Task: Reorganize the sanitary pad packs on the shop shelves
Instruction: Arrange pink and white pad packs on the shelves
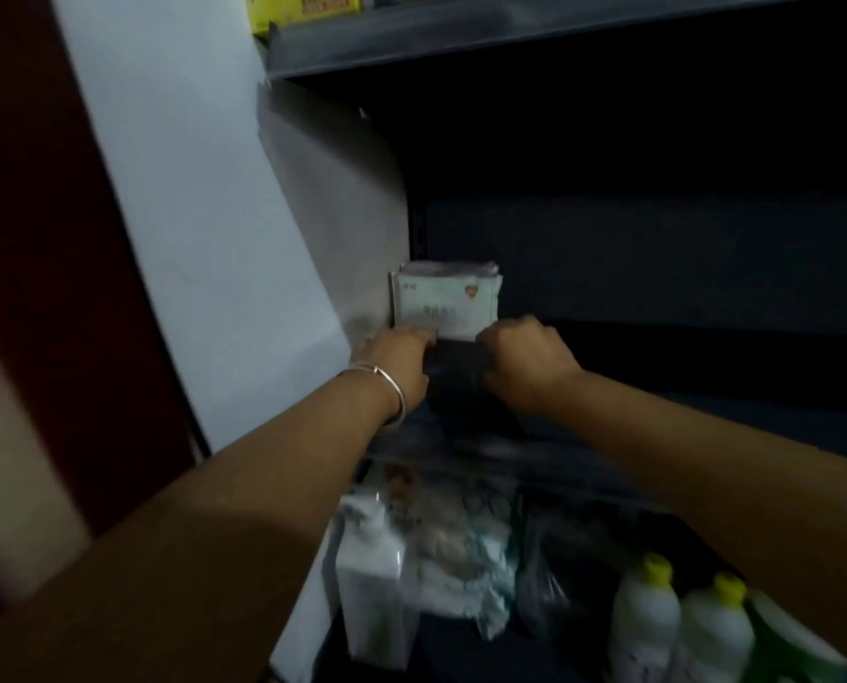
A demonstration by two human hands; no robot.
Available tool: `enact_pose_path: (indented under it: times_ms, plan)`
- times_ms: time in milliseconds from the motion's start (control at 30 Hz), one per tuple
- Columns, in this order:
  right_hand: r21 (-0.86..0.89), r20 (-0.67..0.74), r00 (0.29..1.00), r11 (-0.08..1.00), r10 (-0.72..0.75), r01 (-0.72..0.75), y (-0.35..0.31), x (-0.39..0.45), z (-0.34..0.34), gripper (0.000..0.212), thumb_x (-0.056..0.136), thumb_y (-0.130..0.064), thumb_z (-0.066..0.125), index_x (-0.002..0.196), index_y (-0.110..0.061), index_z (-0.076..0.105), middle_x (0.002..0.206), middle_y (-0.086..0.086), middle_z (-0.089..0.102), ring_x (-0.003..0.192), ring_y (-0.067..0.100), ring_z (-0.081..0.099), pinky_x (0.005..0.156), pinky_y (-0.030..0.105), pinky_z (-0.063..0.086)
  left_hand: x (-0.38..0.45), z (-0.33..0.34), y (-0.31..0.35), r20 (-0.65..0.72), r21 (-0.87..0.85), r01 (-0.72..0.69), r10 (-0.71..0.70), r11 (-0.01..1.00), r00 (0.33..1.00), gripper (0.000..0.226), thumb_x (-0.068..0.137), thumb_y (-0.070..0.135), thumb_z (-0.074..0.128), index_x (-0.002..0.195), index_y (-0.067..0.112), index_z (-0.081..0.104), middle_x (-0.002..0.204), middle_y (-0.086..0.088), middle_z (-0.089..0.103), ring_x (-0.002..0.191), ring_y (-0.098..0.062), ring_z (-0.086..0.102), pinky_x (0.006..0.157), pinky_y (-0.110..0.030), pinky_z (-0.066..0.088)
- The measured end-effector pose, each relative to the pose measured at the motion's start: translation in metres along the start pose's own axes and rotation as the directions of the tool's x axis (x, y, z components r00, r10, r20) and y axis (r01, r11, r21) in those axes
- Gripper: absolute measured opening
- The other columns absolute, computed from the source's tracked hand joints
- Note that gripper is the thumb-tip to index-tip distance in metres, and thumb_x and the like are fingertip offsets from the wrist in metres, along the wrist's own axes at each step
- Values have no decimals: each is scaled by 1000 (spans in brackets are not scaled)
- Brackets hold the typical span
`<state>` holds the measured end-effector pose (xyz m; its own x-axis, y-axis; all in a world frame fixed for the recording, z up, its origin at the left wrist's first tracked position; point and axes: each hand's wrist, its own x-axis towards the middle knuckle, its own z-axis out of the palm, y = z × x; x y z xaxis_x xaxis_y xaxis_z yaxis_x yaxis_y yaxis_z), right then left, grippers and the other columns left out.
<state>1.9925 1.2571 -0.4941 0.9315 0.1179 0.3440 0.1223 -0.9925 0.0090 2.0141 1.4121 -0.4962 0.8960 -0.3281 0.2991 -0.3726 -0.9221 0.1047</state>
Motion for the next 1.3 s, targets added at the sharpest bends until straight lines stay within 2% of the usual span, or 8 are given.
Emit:
enact_pose_path:
  times_ms: [267,533,800,900,1033,1167,1233,1300]
  plan:
    - [91,-25,985,981,-170,172,-38,-155,23,40,81,-15,58,120,-9,57,125,12,55,115,34,45,91,37,40,-159,22,15,91,-36,-8,11,999,996,53,82,16,63,133,15,46,133,-12,46,124,-31,43,101,-40,38]
    - [299,363,899,944,-247,139,-82,-246,147,42,82,-28,66,117,-7,57,121,14,58,112,32,53,92,39,46,-273,115,-29,417,-26,130,-107,991,903,64,81,8,63,139,19,39,139,-7,40,128,-26,37,105,-38,34]
    - [456,646,724,883,-242,-111,-151,-300,267,103,68,-48,78,147,-16,20,147,7,35,131,28,37,109,39,33,-325,212,-82,487,-61,212,-156,975,859,64,80,-1,59,138,17,39,140,-6,39,127,-26,36,106,-37,33]
    - [432,632,755,889,-175,-155,-166,-310,289,104,70,-42,78,148,-17,13,145,7,34,128,27,36,106,42,36,-324,233,-89,480,-81,226,-161,971,862,63,78,-4,59,136,16,43,137,-7,43,126,-26,39,105,-39,35]
    - [436,550,824,888,-134,-147,-163,-303,298,67,76,-37,74,129,-14,40,127,8,51,112,23,50,91,33,43,-321,243,-90,383,-196,223,-134,955,914,56,73,-10,55,126,10,52,125,-9,51,118,-27,45,99,-40,40]
    - [478,515,852,856,-91,-197,-131,-280,284,57,71,-30,78,118,-10,51,119,10,58,105,25,56,83,30,45,-322,248,-86,270,-386,175,-71,906,960,40,60,-11,47,94,6,60,92,-5,51,91,-27,51,80,-43,48]
    - [458,495,867,865,-55,-207,-110,-270,274,59,70,-30,79,119,-9,52,120,12,59,106,28,57,83,32,46,-327,252,-84,293,-450,184,-50,874,955,37,58,-8,44,85,9,61,86,0,49,83,-29,51,74,-43,48]
    - [414,502,864,885,-29,-211,-93,-266,271,64,70,-33,80,122,-9,51,122,13,58,109,30,56,85,34,46,-334,257,-81,404,-343,160,-8,925,915,42,64,-14,47,100,4,60,100,-8,54,97,-32,52,82,-41,46]
